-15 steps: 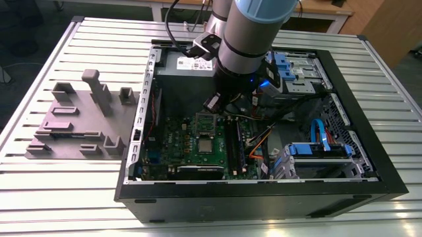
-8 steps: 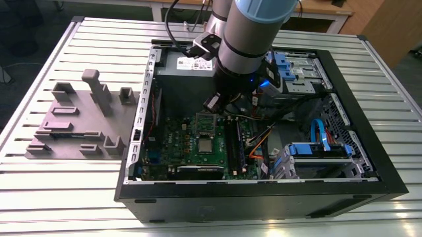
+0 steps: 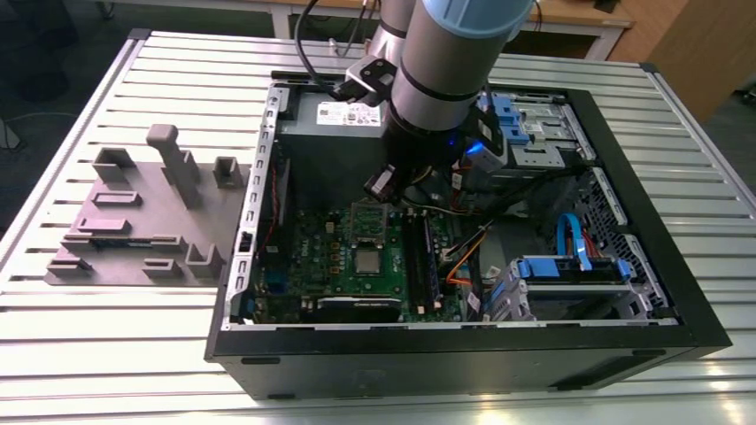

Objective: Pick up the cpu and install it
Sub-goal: 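Close the cpu cover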

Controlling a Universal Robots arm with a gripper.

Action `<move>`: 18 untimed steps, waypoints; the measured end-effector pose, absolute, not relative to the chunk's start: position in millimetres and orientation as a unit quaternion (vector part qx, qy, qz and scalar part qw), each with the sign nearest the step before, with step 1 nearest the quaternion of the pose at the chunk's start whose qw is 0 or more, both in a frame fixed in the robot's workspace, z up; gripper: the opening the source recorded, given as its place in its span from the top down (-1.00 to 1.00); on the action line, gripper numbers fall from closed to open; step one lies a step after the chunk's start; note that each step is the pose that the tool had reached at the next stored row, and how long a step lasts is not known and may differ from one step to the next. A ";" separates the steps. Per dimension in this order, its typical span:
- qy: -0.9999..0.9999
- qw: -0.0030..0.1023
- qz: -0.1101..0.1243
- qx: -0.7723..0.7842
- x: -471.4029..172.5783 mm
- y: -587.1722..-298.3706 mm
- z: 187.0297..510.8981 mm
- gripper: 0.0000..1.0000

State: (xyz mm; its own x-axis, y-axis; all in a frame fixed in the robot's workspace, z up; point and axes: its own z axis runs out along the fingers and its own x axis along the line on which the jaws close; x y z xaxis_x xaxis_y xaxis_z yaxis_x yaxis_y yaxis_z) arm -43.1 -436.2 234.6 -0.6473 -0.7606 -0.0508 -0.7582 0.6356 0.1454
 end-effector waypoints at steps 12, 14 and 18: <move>-0.904 0.008 -0.077 0.420 -44.1 -437.5 238.3 0.80; -0.904 0.008 -0.077 0.420 -44.2 -437.5 239.0 0.80; -0.904 0.008 -0.077 0.420 -44.3 -437.6 239.9 0.80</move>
